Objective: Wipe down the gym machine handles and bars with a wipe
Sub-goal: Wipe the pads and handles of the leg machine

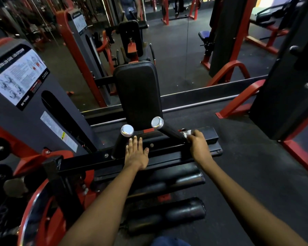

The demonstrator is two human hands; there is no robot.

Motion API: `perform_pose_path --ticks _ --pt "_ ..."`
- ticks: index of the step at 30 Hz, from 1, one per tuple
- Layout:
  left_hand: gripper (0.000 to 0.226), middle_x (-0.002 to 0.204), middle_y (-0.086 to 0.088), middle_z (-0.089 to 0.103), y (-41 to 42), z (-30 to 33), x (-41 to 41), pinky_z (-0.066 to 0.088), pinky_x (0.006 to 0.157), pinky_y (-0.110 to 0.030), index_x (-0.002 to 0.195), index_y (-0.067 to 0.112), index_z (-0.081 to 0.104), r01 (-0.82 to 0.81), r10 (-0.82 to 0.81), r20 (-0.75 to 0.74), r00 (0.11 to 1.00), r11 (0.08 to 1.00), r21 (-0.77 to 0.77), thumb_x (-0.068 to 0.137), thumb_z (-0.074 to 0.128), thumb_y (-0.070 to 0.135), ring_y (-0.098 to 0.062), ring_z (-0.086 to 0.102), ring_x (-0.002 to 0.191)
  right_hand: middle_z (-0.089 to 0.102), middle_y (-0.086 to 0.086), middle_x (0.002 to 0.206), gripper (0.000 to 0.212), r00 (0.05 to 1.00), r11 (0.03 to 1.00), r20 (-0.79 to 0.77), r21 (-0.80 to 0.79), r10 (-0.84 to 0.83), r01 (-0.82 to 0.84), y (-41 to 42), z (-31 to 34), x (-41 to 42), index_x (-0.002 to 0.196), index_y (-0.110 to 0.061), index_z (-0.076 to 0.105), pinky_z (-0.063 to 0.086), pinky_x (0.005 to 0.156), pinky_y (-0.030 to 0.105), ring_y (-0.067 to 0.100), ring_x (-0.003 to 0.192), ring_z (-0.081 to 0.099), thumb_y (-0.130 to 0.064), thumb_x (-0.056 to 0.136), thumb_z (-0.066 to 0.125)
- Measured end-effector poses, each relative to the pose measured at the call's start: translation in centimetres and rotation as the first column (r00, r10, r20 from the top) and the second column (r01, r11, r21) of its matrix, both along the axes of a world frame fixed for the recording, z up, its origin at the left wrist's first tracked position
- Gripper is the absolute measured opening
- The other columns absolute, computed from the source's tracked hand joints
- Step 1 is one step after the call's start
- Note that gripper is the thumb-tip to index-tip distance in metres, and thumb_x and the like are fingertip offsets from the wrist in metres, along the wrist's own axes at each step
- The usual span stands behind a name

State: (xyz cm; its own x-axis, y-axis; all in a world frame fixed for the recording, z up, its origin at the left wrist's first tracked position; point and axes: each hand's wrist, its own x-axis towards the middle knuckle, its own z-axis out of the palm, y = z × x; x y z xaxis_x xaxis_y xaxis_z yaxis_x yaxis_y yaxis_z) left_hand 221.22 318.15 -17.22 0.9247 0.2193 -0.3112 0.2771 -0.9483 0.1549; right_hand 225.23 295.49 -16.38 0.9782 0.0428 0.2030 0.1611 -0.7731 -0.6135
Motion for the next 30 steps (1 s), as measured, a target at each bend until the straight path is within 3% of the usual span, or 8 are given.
perform_pose_path --ticks 3,6,9,11,15,20,24,30 --pt "0.059 0.16 -0.006 -0.023 -0.1 0.0 -0.1 -0.012 0.118 -0.039 0.154 0.012 -0.009 -0.003 0.003 0.002 1.0 1.0 -0.003 0.106 0.014 0.037 -0.022 -0.024 0.146 0.043 -0.001 0.07 0.02 0.999 1.0 -0.043 -0.008 0.022 -0.023 -1.1 -1.0 -3.2 0.065 -0.02 0.052 0.033 0.056 0.025 0.005 0.055 0.042 -0.011 0.082 0.058" --pt "0.059 0.16 -0.006 -0.022 -0.1 0.0 -0.1 -0.011 0.118 -0.039 0.154 0.012 -0.009 -0.001 0.001 0.012 1.0 1.0 0.004 0.106 0.015 0.037 -0.022 -0.023 0.146 0.053 0.012 0.09 0.023 0.99 0.977 -0.125 0.191 -0.066 0.089 -1.5 -1.4 -4.4 0.092 -0.005 0.069 0.037 0.072 0.022 0.023 0.082 0.055 0.008 0.081 0.053" --pt "0.059 0.16 -0.006 -0.021 -0.1 0.1 -0.2 -0.011 0.118 -0.039 0.154 0.012 -0.008 -0.001 0.001 0.011 1.0 1.0 0.004 0.106 0.015 0.037 -0.022 -0.023 0.146 0.061 0.007 0.102 0.03 0.976 0.899 0.13 0.426 -0.177 0.106 0.7 2.6 -3.9 0.105 -0.003 0.068 0.046 0.087 0.023 0.017 0.094 0.059 0.012 0.083 0.054" --pt "0.059 0.16 -0.006 -0.02 -0.1 0.2 -0.2 -0.011 0.118 -0.039 0.154 0.012 -0.008 -0.001 0.001 0.014 1.0 1.0 0.002 0.106 0.016 0.037 -0.022 -0.022 0.146 0.064 0.006 0.102 0.026 0.944 0.854 0.323 0.508 -0.07 -0.11 3.3 5.9 -3.6 0.107 -0.003 0.066 0.048 0.088 0.022 0.013 0.094 0.06 0.007 0.085 0.058" --pt "0.059 0.16 -0.006 -0.02 -0.1 0.1 -0.2 -0.011 0.118 -0.039 0.154 0.013 -0.007 0.002 -0.002 0.007 1.0 1.0 0.003 0.106 0.015 0.037 -0.022 -0.021 0.147 0.061 0.011 0.097 0.017 0.799 0.908 0.562 0.187 0.213 -0.374 5.4 5.5 -3.8 0.097 0.0 0.068 0.044 0.086 0.019 0.017 0.094 0.055 -0.007 0.09 0.054" --pt "0.059 0.16 -0.006 -0.021 -0.1 0.1 -0.1 -0.011 0.119 -0.039 0.154 0.012 -0.008 -0.005 0.005 0.015 1.0 1.0 -0.006 0.106 0.016 0.037 -0.022 -0.022 0.146 0.059 0.016 0.104 0.024 0.99 0.989 0.077 0.083 0.115 -0.122 0.0 -3.2 -3.3 0.101 0.001 0.066 0.045 0.088 0.035 0.033 0.1 0.056 0.009 0.085 0.051" --pt "0.059 0.16 -0.006 -0.02 -0.1 0.1 -0.1 -0.011 0.118 -0.039 0.154 0.012 -0.008 0.002 -0.002 0.023 1.0 1.0 0.007 0.106 0.015 0.037 -0.023 -0.022 0.146 0.059 0.01 0.099 0.015 0.916 0.94 0.401 0.317 -0.01 -0.128 2.3 0.8 -4.1 0.098 -0.002 0.064 0.046 0.083 0.027 0.02 0.094 0.056 0.004 0.085 0.059" --pt "0.059 0.16 -0.005 -0.02 -0.1 0.2 -0.1 -0.01 0.118 -0.039 0.154 0.013 -0.008 -0.003 0.003 -0.001 1.0 1.0 0.011 0.106 0.015 0.037 -0.023 -0.022 0.147 0.06 0.011 0.099 0.014 0.819 0.929 0.549 0.188 0.17 -0.318 4.3 2.6 -3.1 0.097 0.0 0.069 0.041 0.091 0.02 0.019 0.098 0.053 0.001 0.087 0.059"
